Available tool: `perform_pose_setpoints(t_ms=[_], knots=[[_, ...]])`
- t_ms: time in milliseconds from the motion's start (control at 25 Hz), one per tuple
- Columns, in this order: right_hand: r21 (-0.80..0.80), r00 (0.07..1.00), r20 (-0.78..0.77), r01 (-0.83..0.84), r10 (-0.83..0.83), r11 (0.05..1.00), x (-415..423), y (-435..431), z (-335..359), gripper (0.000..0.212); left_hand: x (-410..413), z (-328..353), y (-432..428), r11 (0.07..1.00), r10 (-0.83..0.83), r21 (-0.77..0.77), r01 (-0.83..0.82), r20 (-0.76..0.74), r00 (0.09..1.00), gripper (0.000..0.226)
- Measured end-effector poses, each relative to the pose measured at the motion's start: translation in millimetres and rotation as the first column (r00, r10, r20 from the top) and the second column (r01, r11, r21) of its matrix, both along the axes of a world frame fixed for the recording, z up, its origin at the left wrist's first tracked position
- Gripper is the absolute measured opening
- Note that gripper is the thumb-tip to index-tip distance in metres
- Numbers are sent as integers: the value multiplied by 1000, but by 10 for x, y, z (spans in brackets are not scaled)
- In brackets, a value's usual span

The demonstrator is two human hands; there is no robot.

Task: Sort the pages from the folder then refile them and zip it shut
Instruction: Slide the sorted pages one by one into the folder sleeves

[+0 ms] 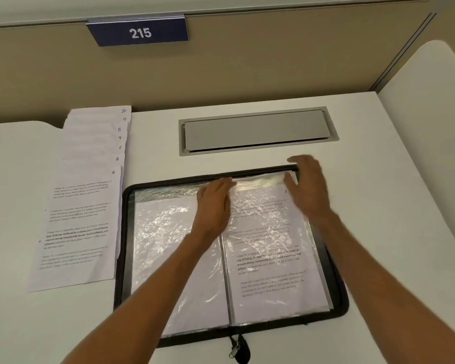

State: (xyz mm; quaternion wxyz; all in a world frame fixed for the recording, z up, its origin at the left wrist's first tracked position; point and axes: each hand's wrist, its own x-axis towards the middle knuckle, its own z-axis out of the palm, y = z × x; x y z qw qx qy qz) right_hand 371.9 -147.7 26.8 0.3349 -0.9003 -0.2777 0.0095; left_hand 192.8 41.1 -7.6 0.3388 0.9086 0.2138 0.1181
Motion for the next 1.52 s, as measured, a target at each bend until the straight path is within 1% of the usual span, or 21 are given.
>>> perform_pose_setpoints(t_ms=[40, 80, 120, 160, 200, 240, 280, 320, 360, 440, 560, 840, 960, 1040, 1160, 1240, 1400, 1440, 1520], knots=[[47, 999, 7, -42, 41, 998, -392, 67, -24, 36, -119, -82, -70, 999, 37, -9, -37, 19, 999, 45], [55, 991, -29, -126, 127, 991, -797, 142, -90, 40, -214, -165, -128, 999, 46, -14, -46, 32, 998, 47], [22, 971, -78, -224, 225, 974, -1178, 220, -190, 46, -286, -235, -181, 999, 34, -21, -33, 32, 999, 46], [-45, 947, -111, -306, 300, 951, -1498, 284, -328, 51, -338, -272, -221, 999, 15, -32, -15, 15, 1000, 46], [-145, 935, -102, -352, 340, 925, -1732, 322, -476, 57, -362, -294, -237, 1000, -6, -19, 6, -12, 1000, 46], [-244, 936, -49, -348, 347, 905, -1855, 319, -617, 61, -374, -302, -244, 999, -28, 34, 30, -45, 999, 48], [-318, 945, -1, -311, 327, 896, -1875, 279, -706, 62, -378, -300, -255, 992, -47, 111, 56, -85, 995, 50], [-365, 957, 15, -265, 291, 893, -1846, 218, -723, 61, -385, -293, -276, 979, -58, 187, 82, -128, 990, 51], [-396, 966, 12, -231, 257, 889, -1804, 142, -701, 59, -389, -292, -298, 964, -59, 246, 99, -166, 984, 52], [-413, 975, 36, -187, 221, 891, -1722, -59, -669, 60, -388, -287, -339, 942, -46, 316, 117, -221, 974, 55], [-409, 975, 44, -181, 218, 894, -1565, -376, -657, 64, -375, -302, -377, 927, -29, 356, 120, -250, 968, 57], [-441, 976, 75, -151, 204, 884, -1239, -811, -614, 66, -372, -304, -392, 921, -13, 372, 115, -265, 964, 58], [-398, 991, 64, -84, 119, 914, -1231, -905, -630, 65, -377, -302, -386, 926, -11, 359, 113, -275, 961, 58], [-353, 998, 55, -5, 26, 936, -1253, -927, -626, 61, -373, -301, -390, 928, -9, 354, 113, -283, 959, 58], [-291, 989, 83, 139, -119, 946, -1318, -944, -567, 50, -374, -300, -390, 930, -9, 349, 113, -288, 958, 58], [-225, 982, 85, 182, -167, 957, -1361, -969, -529, 41, -377, -305, -388, 929, -9, 352, 111, -277, 961, 59], [-60, 950, -90, 295, -300, 953, -1358, -980, -426, 23, -378, -296, -398, 929, -15, 352, 115, -275, 961, 59], [-46, 940, -114, 317, -320, 947, -1348, -977, -391, 18, -376, -292, -398, 929, -21, 351, 121, -278, 960, 59], [-50, 930, -115, 345, -349, 937, -1338, -973, -318, 10, -366, -275, -392, 931, -39, 339, 138, -283, 958, 59]])
